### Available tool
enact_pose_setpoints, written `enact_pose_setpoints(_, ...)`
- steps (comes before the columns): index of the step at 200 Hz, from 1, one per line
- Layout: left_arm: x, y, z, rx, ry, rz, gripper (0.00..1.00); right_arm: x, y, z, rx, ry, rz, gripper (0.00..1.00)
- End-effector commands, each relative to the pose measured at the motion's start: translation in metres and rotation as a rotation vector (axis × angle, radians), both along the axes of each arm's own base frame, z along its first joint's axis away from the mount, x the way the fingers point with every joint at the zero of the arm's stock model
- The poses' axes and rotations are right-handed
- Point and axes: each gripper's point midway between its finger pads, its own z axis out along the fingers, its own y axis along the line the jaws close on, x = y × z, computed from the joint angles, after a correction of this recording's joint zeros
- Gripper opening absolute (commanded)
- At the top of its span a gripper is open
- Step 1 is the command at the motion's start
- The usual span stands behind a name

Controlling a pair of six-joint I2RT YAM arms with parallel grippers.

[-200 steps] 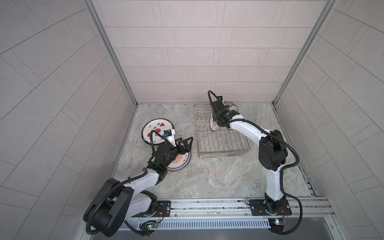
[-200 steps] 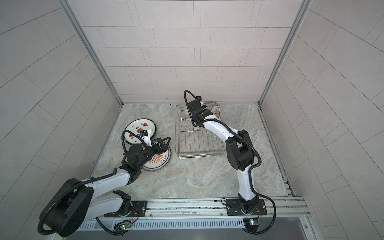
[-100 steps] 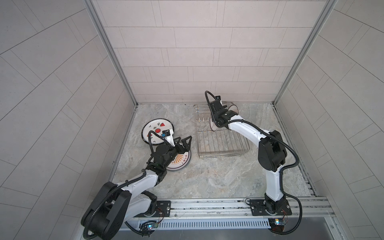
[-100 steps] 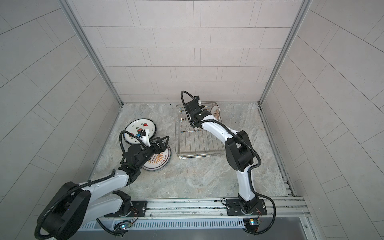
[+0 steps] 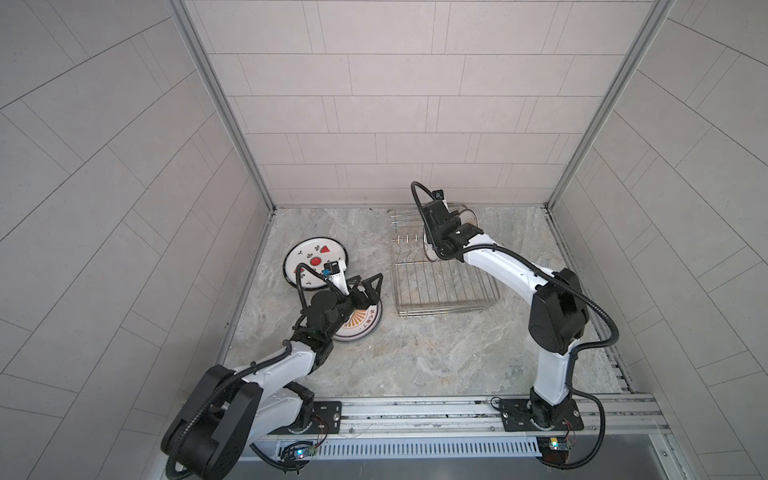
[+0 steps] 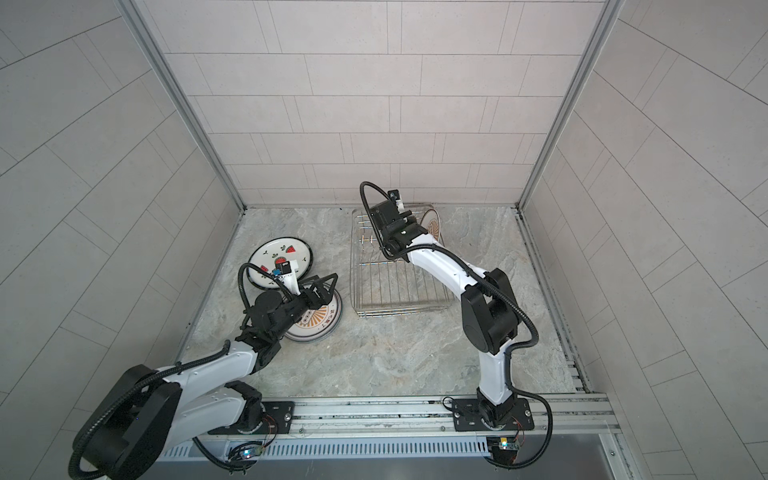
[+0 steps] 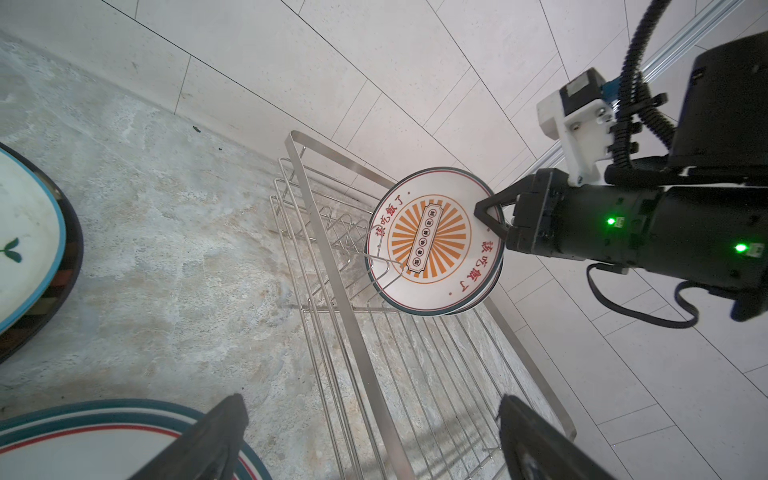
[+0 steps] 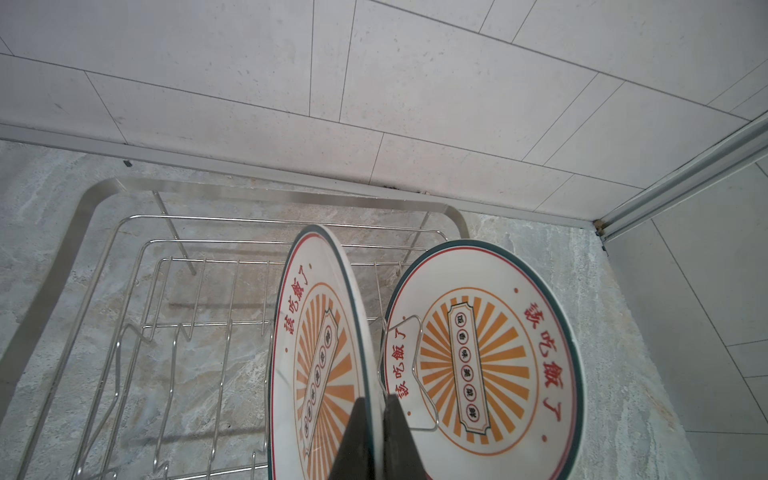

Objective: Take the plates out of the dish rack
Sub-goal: 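Grasp the top rim of the next sunburst plate in the rack with right, then lift the sunburst plate out of the rack and carry it toward the left gripper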

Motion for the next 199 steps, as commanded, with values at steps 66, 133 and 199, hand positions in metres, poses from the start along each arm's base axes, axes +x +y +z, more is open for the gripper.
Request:
enact_pose_setpoints(66, -0.001, 0.0, 0.005, -0.024, -0.024, 0.004, 1.0, -0.03, -0.022, 0.059, 0.037, -0.162, -0.027, 0.07)
enact_pose_setpoints(133, -0.003, 0.002, 0.006, -0.036, -0.027, 0.009, 1.0, -0.068, -0.026, 0.074, 0.194, -0.212, 0.077, 0.07)
enact_pose_setpoints(199, -0.015, -0.004, 0.018, -0.095, -0.082, -0.054, 1.0, -0.107, -0.021, 0.076, 0.535, -0.177, 0.315, 0.08)
